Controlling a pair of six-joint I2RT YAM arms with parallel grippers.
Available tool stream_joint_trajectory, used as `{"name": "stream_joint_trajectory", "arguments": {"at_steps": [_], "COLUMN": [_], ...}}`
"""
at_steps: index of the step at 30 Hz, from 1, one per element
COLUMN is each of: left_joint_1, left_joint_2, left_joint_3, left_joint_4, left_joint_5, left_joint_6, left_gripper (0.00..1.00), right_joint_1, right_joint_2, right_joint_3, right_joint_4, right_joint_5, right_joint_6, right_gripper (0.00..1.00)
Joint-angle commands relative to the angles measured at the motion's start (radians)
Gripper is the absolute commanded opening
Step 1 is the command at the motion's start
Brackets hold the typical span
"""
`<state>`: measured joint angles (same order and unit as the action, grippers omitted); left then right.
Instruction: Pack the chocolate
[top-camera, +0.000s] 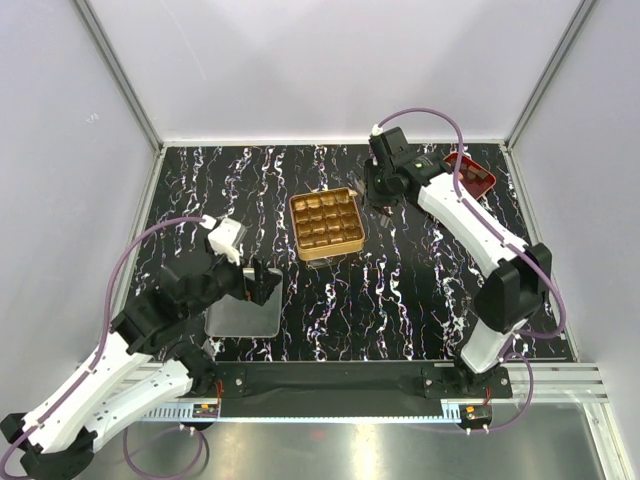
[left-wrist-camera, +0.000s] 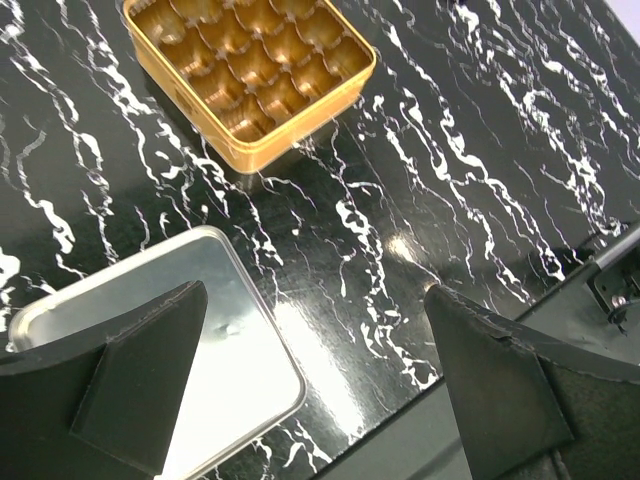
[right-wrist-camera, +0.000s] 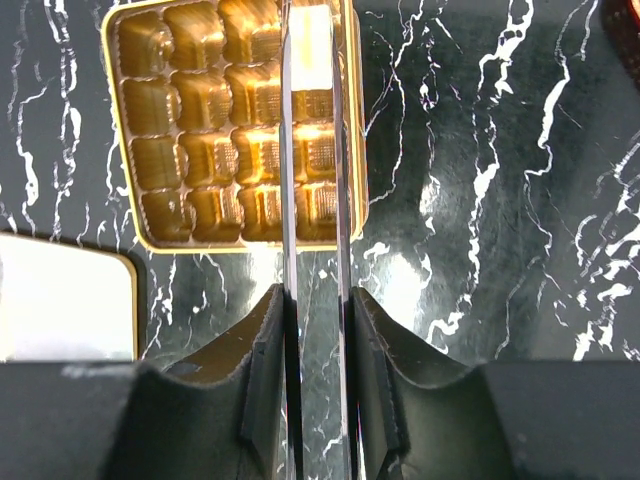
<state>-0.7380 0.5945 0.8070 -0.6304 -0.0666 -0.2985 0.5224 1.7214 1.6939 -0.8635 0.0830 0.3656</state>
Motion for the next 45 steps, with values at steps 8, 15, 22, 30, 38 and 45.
{"name": "stream_joint_trajectory", "arguments": {"at_steps": [8,15,22,30,38,45], "left_joint_1": [0.002,0.002,0.002,0.002,0.002,-0.003], "left_joint_2": [-0.052,-0.024,-0.028,-0.035,-0.029,-0.018], "left_joint_3": [-0.009,-0.003,-0.003,-0.003,0.012,-0.026], "left_joint_4": [0.047,0.052,0.054,0.054,0.008,0.061], "left_joint_5": [-0.068,-0.036,-0.009,0.010,-0.008,0.111], "left_joint_6": [0.019,0.025,0.025,0.030,0.029,0.064], "left_gripper": [0.99,0.99,0.99,0.99,0.99,0.99], "right_joint_1": [-0.001,-0.001,0.005,0.005,0.002,-0.149], "right_joint_2": [0.098,0.139,0.176,0.170,0.141,0.015], "right_joint_3": [0.047,0.044,0.053,0.110,0.194,0.003], "right_joint_4": [0.126,0.142,0.141,0.110,-0.006,0.015], "right_joint_5": [-0.043,-0.043,-0.017,0.041,0.155,0.166], "right_joint_6": [-0.024,-0.022,-0.008,-0.007,-0.039,-0.042], "right_gripper": [0.27,0.29,0.37,0.49,0.47,0.47]}}
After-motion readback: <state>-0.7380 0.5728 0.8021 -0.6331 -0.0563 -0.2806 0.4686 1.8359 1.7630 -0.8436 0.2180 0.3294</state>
